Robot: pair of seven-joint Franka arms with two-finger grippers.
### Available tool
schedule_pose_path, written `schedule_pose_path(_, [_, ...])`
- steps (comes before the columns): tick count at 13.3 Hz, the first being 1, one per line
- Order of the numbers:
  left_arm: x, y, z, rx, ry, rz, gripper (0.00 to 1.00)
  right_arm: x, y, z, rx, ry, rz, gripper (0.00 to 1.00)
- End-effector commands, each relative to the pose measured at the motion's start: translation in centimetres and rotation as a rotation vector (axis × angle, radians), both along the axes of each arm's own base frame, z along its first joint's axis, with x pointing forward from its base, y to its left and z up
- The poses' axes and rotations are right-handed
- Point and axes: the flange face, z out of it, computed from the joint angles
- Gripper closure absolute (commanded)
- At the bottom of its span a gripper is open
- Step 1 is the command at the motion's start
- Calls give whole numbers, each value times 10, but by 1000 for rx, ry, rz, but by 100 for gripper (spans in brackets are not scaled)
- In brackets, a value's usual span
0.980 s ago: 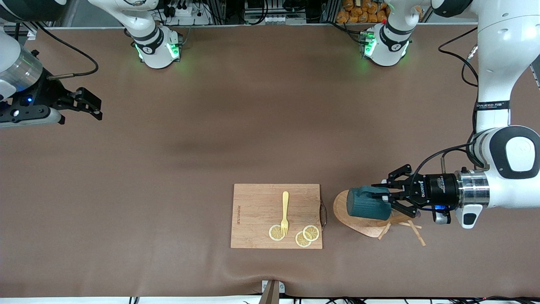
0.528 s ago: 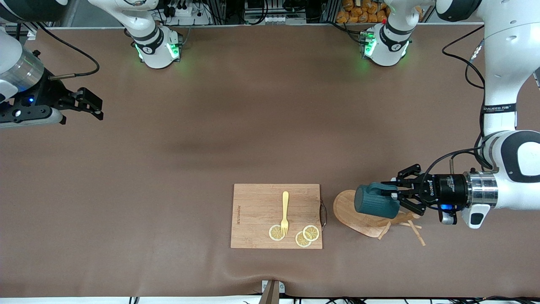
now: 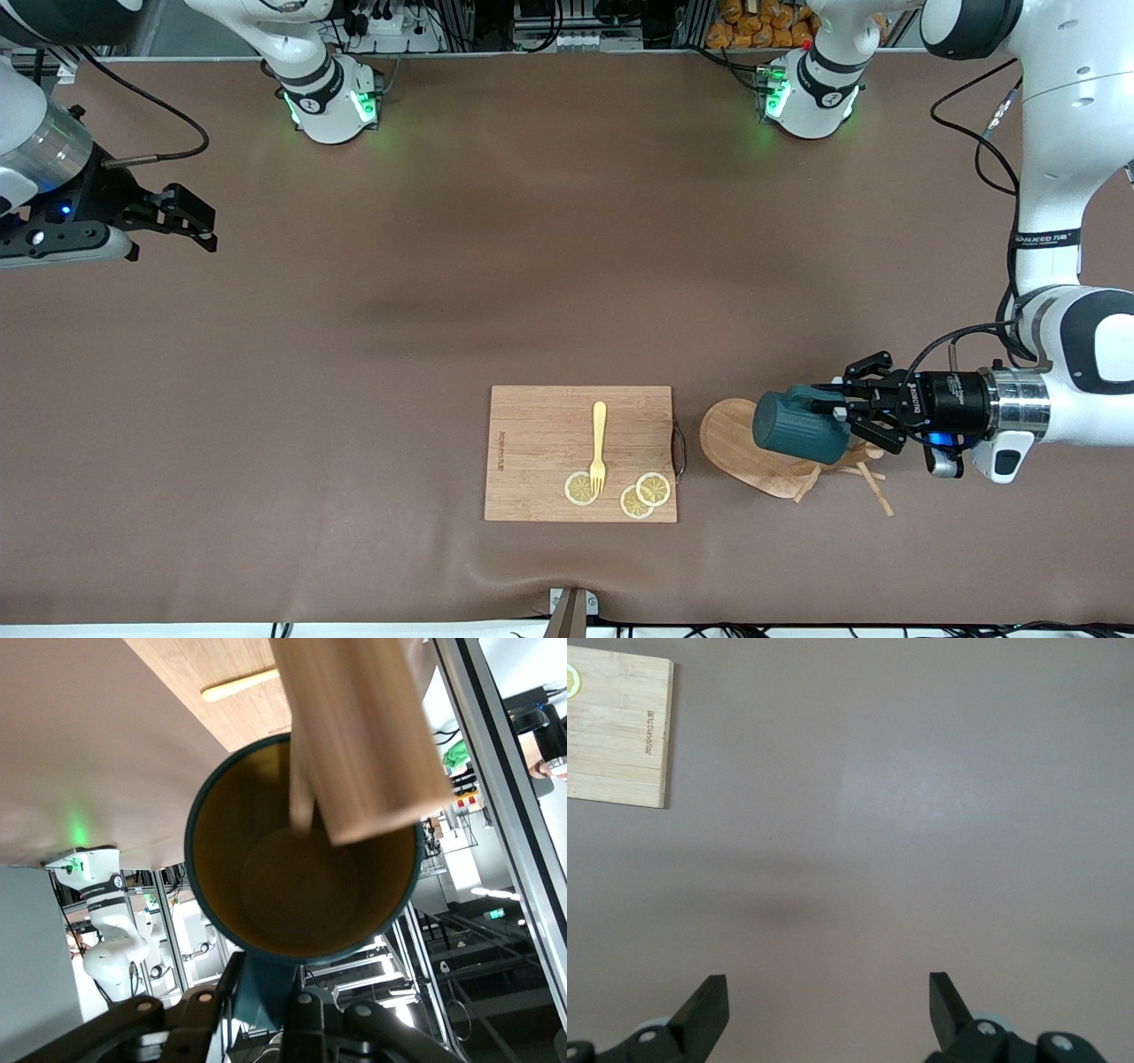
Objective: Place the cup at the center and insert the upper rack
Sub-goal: 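Hang the mug handle onto a tree peg with the left gripper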
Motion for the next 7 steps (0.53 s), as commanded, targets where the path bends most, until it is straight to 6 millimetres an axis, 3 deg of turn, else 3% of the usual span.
schedule_pose_path(1, [0, 10, -19, -118, -51, -18, 100, -3, 4, 2, 1, -6, -8, 0])
schedule_pose_path(4, [0, 13, -34, -160, -97, -27, 100, -3, 5, 2, 2, -4, -6, 0])
schedule_pose_path(7, [0, 19, -33, -176, -103, -15, 100, -3, 5, 2, 4, -4, -6, 0])
